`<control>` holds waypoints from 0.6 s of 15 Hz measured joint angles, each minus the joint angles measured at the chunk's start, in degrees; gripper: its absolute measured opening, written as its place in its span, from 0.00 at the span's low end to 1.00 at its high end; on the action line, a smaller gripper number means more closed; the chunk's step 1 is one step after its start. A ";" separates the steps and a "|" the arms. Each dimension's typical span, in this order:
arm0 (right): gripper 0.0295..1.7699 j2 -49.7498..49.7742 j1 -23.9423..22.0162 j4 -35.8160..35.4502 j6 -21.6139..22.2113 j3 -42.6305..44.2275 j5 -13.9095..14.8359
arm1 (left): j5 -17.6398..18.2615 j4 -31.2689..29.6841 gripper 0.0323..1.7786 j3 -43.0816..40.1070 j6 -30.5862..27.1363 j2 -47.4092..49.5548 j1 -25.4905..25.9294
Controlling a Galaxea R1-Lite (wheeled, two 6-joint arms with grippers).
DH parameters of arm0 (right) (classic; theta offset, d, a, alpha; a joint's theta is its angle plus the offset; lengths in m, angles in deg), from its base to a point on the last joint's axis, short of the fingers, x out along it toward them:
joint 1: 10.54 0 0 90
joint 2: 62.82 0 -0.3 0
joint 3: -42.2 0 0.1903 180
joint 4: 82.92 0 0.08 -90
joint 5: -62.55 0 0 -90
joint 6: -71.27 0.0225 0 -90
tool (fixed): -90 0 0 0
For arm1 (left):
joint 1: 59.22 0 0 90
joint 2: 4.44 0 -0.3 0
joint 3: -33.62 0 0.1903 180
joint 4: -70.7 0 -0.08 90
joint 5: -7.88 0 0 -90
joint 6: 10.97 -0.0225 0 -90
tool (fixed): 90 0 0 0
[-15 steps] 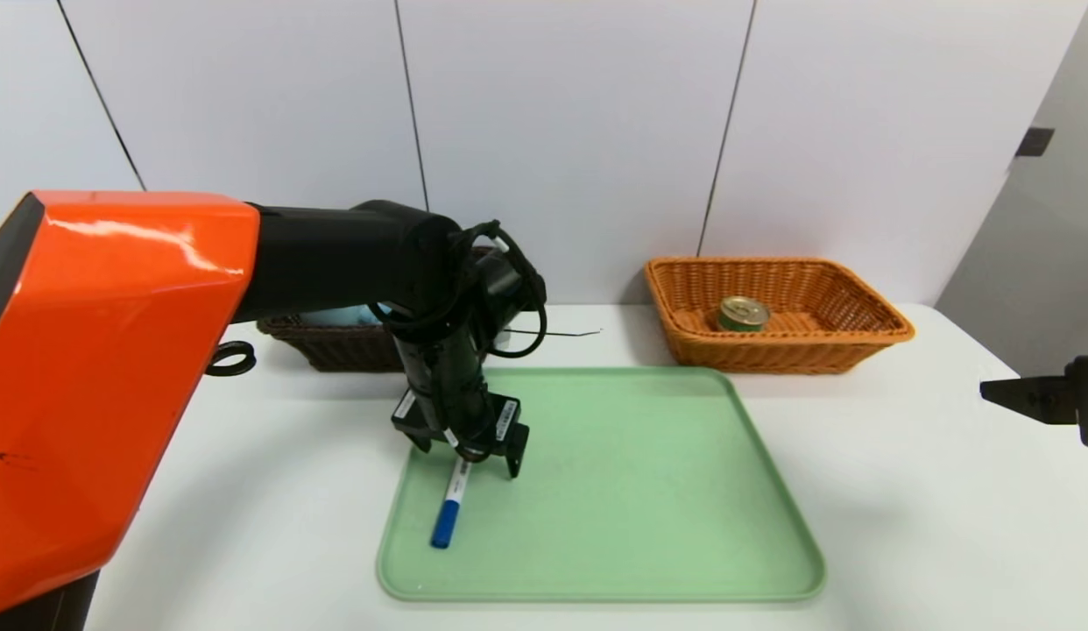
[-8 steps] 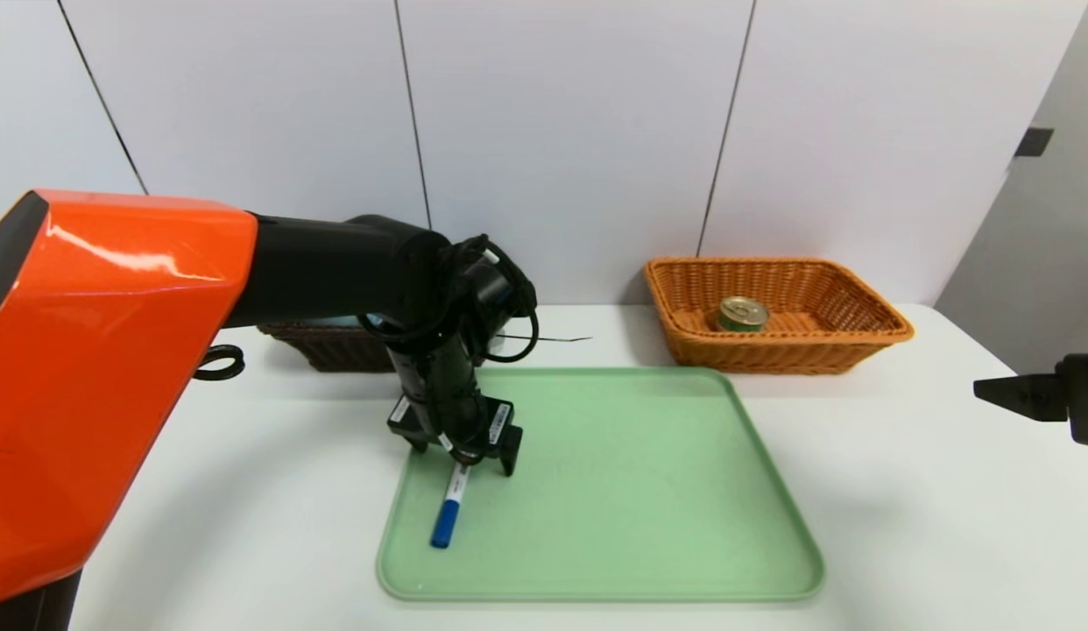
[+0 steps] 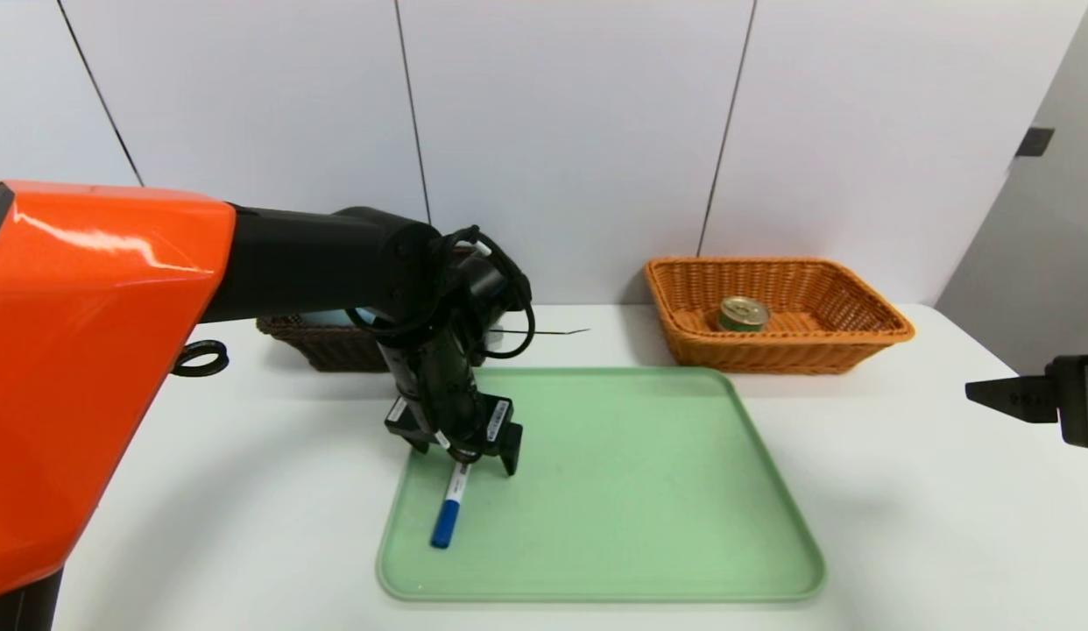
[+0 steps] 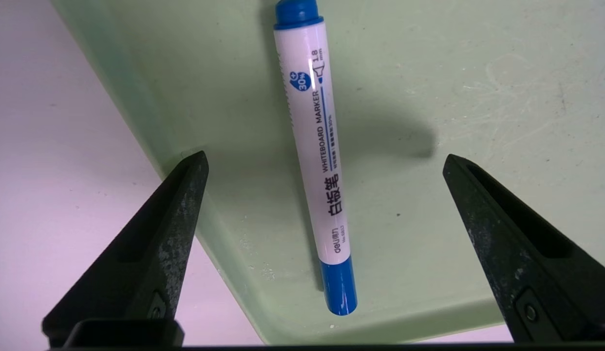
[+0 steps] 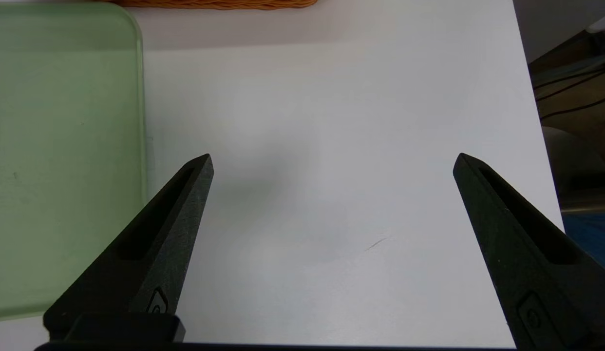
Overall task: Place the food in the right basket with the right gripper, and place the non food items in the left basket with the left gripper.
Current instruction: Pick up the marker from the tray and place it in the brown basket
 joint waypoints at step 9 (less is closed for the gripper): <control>0.96 -0.27 -0.11 0.00 -0.06 0.02 0.00 | -2.45 -0.16 0.95 -0.77 0.06 -0.56 -0.18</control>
